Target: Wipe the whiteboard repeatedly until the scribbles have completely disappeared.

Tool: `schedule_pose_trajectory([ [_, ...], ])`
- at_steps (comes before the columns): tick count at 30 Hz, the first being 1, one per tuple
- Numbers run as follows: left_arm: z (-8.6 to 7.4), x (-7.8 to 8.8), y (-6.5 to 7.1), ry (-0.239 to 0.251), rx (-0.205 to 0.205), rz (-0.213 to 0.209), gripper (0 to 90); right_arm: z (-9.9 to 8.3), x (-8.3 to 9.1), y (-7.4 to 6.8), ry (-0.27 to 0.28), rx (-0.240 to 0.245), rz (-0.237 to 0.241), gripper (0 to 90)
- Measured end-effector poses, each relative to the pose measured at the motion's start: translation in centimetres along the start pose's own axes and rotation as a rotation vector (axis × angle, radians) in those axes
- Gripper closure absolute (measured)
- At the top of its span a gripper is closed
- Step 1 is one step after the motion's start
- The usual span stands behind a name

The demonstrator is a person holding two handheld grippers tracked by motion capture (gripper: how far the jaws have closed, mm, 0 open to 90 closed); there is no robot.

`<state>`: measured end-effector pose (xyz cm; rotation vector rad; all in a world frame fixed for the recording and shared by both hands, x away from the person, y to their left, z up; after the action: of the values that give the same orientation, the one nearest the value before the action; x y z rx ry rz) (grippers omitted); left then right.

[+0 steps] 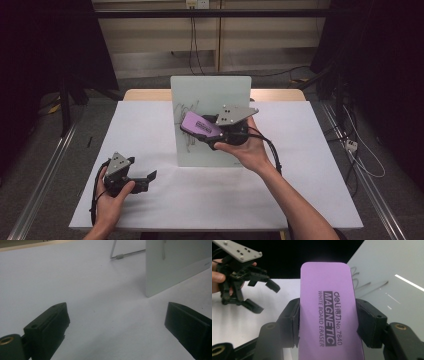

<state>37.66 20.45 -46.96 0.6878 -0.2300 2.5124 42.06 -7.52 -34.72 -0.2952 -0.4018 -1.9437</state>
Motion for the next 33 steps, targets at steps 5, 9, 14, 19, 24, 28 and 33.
schedule_pose_trajectory([
  [5, 0.0, 0.1, 0.1, 0.002, -0.006, -0.008, 5.3, 0.9, -0.6, 0.1, 0.008, 0.015, -0.008, 41.5],
  [9, 0.1, 0.2, 0.1, 0.008, -0.004, -0.011, 5.3, 1.7, -0.7, 0.8, 0.024, 0.022, -0.030, 41.5],
  [14, 0.1, 0.2, 0.0, 0.007, -0.001, -0.008, 5.3, 1.9, -0.5, 2.0, 0.020, 0.018, -0.067, 41.5],
  [19, 0.1, 0.2, 0.0, 0.007, -0.003, -0.009, 5.2, 1.8, -0.1, 2.7, 0.032, 0.005, -0.086, 41.5],
  [24, 0.0, 0.2, 0.0, 0.006, 0.000, -0.007, 5.2, 2.2, 0.3, 3.2, 0.043, 0.005, -0.110, 41.5],
  [28, 0.0, 0.1, 0.0, 0.005, -0.004, -0.008, 5.2, 2.6, 0.4, 3.7, 0.030, 0.013, -0.131, 41.5],
  [33, 0.0, 0.1, 0.1, -0.001, -0.009, -0.012, 5.2, 2.6, 0.1, 4.1, 0.009, 0.012, -0.150, 41.5],
])
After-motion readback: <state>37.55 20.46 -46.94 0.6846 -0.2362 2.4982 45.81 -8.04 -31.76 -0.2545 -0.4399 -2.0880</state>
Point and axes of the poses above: each handheld gripper's, and its own axes: x roughly backward along the jaws, z roughly out of its top, y roughly to its right, the point moved 5 cm from there along -x, roughly forward along the jaws, and after that the axes turned 7 degrees about z, right-handed, at the moved point
